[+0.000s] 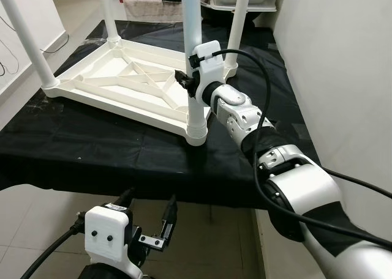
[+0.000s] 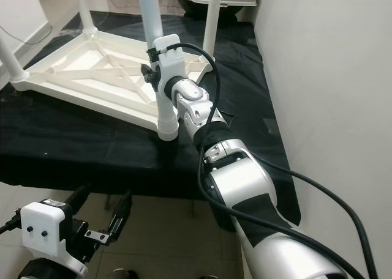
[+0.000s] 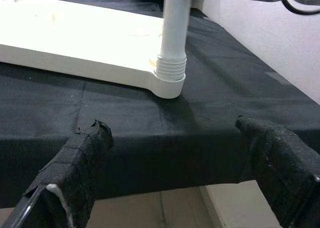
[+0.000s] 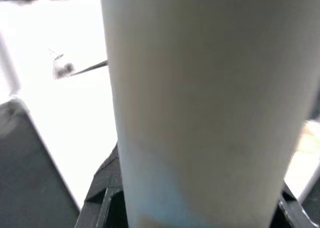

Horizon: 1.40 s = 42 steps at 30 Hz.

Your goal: Building children table

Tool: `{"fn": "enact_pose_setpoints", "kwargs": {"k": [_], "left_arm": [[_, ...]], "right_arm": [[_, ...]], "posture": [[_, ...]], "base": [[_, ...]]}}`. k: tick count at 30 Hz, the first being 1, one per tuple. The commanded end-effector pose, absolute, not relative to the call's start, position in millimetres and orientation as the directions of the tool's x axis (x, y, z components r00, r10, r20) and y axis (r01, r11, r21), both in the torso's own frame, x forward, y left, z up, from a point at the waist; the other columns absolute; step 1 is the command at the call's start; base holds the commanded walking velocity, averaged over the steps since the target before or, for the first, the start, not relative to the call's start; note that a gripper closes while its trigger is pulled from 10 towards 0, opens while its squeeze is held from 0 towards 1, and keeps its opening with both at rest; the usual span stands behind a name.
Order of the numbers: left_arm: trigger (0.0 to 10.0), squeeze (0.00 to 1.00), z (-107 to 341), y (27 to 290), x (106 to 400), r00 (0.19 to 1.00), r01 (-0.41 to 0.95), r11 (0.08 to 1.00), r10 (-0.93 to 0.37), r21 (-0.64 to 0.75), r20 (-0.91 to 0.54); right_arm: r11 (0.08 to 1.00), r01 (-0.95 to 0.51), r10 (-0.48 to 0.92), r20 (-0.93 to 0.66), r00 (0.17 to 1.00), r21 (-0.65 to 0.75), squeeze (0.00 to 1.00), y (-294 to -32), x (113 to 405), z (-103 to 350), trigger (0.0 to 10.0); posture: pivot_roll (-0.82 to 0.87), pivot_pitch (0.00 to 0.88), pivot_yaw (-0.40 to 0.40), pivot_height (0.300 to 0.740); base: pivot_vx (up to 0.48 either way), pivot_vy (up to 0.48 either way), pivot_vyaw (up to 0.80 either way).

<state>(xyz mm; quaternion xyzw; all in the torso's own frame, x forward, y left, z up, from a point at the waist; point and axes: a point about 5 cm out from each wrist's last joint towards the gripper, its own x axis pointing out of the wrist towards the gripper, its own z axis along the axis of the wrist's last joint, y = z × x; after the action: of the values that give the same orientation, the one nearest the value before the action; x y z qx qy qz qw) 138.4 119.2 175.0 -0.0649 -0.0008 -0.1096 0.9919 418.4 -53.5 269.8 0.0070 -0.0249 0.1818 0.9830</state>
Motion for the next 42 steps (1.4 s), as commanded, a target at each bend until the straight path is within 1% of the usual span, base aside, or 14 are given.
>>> {"fn": "enact_pose_setpoints", "kwargs": {"k": [1, 6, 14, 18, 21, 23, 26, 32, 35, 36, 37, 39, 40, 42], "left_arm": [[10.0, 0.0, 173.8, 118.9, 137.2, 0.976, 0.216, 0.968, -0.217, -0.13, 0.01], [10.0, 0.0, 172.9, 119.3, 136.9, 0.976, 0.215, 0.968, -0.216, -0.131, 0.007], [10.0, 0.0, 172.7, 119.6, 136.8, 0.977, 0.213, 0.969, -0.214, -0.128, 0.006], [10.0, 0.0, 172.9, 120.0, 136.7, 0.977, 0.212, 0.969, -0.213, -0.127, 0.006], [10.0, 0.0, 173.7, 121.1, 136.8, 0.978, 0.21, 0.97, -0.21, -0.123, 0.007], [10.0, 0.0, 173.7, 121.1, 136.8, 0.978, 0.21, 0.97, -0.21, -0.123, 0.007], [10.0, 0.0, 174.3, 121.7, 136.7, 0.978, 0.206, 0.971, -0.207, -0.123, 0.01], [10.0, 0.0, 174.8, 121.8, 136.3, 0.979, 0.203, 0.971, -0.204, -0.123, 0.01], [10.0, 0.0, 175.6, 121.4, 135.3, 0.979, 0.202, 0.972, -0.202, -0.124, 0.009], [10.0, 0.0, 175.6, 121.4, 135.3, 0.979, 0.202, 0.972, -0.202, -0.124, 0.009], [10.0, 0.0, 175.8, 121.2, 135.1, 0.979, 0.202, 0.972, -0.202, -0.124, 0.009], [10.0, 0.0, 176.3, 121.0, 134.8, 0.979, 0.202, 0.972, -0.202, -0.124, 0.009], [10.0, 0.0, 176.3, 121.0, 134.8, 0.979, 0.202, 0.972, -0.202, -0.124, 0.009], [10.0, 0.0, 177.7, 120.3, 134.5, 0.979, 0.203, 0.971, -0.203, -0.124, 0.012]], "right_arm": [[0.969, -0.244, 0.246, -0.116, 0.962, 0.032, 0.0, -70.9, 418.1, 223.0, 10.0], [0.993, -0.028, 0.039, -0.1, 0.994, 0.112, 0.0, -82.8, 418.8, 219.5, 10.0], [0.993, 0.007, 0.001, -0.066, 0.998, 0.122, 0.0, -79.2, 416.6, 218.6, 10.0], [0.974, -0.168, 0.169, 0.007, 0.986, 0.15, 0.0, -62.9, 413.2, 222.9, 10.0], [0.894, -0.441, 0.443, -0.008, 0.896, 0.075, 0.0, -35.1, 404.0, 216.5, 10.0], [0.894, -0.441, 0.443, -0.008, 0.896, 0.075, 0.0, -35.1, 404.0, 216.5, 10.0], [0.777, -0.627, 0.628, -0.117, 0.769, 0.054, 0.0, -21.2, 395.0, 201.1, 10.0], [0.637, -0.769, 0.764, -0.173, 0.621, 0.051, 0.0, -14.7, 387.3, 194.4, 10.0], [0.429, -0.896, 0.897, -0.175, 0.407, 0.115, 0.0, -7.7, 377.0, 194.8, 10.0], [0.429, -0.896, 0.897, -0.175, 0.407, 0.115, 0.0, -7.7, 377.0, 194.8, 10.0], [0.305, -0.944, 0.947, -0.145, 0.286, 0.126, 0.0, -4.9, 371.0, 197.8, 10.0], [0.218, -0.967, 0.971, -0.124, 0.203, 0.128, 0.0, -3.6, 366.9, 200.1, 10.0], [0.218, -0.967, 0.971, -0.124, 0.203, 0.128, 0.0, -3.6, 366.9, 200.1, 10.0], [0.076, -0.99, 0.994, -0.086, 0.065, 0.123, 0.0, -1.3, 360.6, 205.3, 10.0]], "posture": [[0.1, 0.216, -0.047, 0.74], [0.1, 0.216, -0.049, 0.74], [0.1, 0.216, -0.049, 0.74], [0.1, 0.226, -0.048, 0.74], [0.1, 0.229, -0.048, 0.74], [0.1, 0.229, -0.048, 0.74], [0.1, 0.233, -0.048, 0.74], [0.1, 0.239, -0.052, 0.74], [0.11, 0.244, -0.054, 0.74], [0.11, 0.244, -0.054, 0.74], [0.11, 0.244, -0.054, 0.74], [0.11, 0.249, -0.055, 0.74], [0.11, 0.249, -0.055, 0.74], [0.12, 0.252, -0.059, 0.74]], "base": [[0.0, 0.0, 0.0], [0.0, 0.0, 0.0], [0.0, 0.0, 0.0], [0.0, 0.0, 0.0], [0.0, 0.0, 0.0], [0.0, 0.0, 0.0], [0.0, 0.0, 0.0], [0.0, 0.0, 0.0], [0.0, 0.0, 0.0], [0.0, 0.0, 0.0], [0.0, 0.0, 0.0], [0.0, 0.0, 0.0], [0.0, 0.0, 0.0], [0.0, 0.0, 0.0]]}}
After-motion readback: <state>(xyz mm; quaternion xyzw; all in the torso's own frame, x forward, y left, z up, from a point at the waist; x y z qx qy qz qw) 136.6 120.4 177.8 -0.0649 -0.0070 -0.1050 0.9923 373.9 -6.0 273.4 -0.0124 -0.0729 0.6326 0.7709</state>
